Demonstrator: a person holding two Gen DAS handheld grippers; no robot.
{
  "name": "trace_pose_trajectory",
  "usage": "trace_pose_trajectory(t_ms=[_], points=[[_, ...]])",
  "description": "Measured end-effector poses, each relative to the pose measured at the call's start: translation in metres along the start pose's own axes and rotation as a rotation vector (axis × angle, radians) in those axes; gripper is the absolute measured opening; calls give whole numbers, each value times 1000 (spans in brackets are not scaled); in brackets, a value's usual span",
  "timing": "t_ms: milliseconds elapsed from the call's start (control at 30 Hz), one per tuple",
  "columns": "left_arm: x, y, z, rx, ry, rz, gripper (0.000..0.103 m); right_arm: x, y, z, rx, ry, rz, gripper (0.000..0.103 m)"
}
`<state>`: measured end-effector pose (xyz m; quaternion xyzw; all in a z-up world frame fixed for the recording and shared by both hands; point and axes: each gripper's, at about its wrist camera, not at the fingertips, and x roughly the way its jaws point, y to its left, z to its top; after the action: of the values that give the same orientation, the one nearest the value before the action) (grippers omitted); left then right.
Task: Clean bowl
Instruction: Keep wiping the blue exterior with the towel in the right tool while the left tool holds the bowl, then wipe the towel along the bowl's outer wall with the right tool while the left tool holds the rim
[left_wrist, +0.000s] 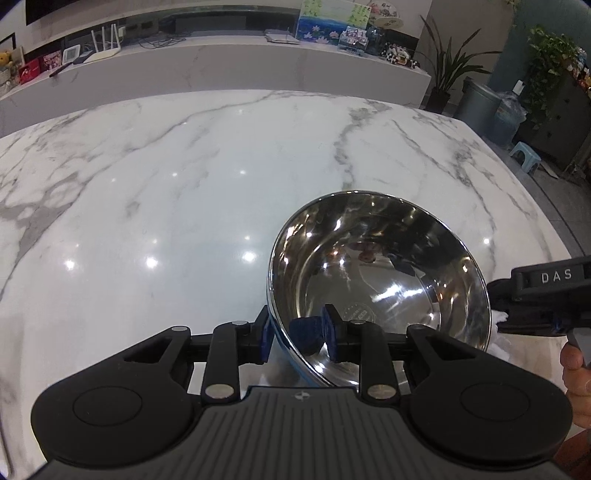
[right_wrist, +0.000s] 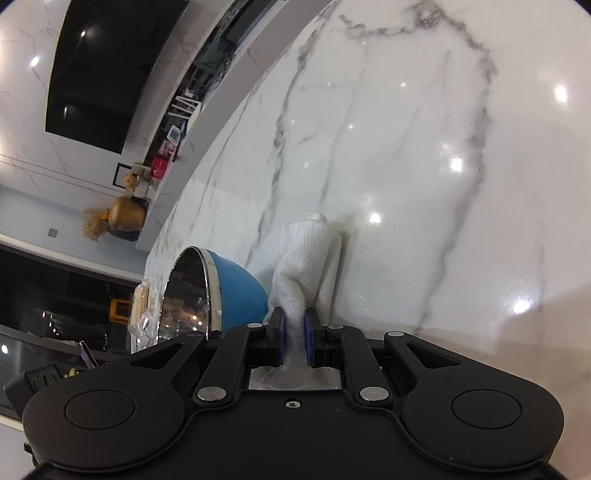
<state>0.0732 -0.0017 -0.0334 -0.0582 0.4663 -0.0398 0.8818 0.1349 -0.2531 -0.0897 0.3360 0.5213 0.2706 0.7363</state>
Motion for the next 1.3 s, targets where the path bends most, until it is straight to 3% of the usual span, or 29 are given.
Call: trace_pose_trajectory(t_ms=[467,633,800,933,1167,1300], points=[[2,10,6,1,-9,4,24,-5,6,-6,-16,15,17,11],[5,6,9,40,-15,-38,19,-23,1,5,42,-78,114,11],[6,-2,9,70,-17,-35,19,-28,-7,10,86,-110,141,11],[7,-3,11,66,-14,-28,19,-26,-11,10,95,-101,126,11],[7,-1,10,33,-14,-11,20,-8,-12,2,80,-48,25,11],[6,3,4,-14,-1,-19,28,0,-7,-3,62,-27,2,11]])
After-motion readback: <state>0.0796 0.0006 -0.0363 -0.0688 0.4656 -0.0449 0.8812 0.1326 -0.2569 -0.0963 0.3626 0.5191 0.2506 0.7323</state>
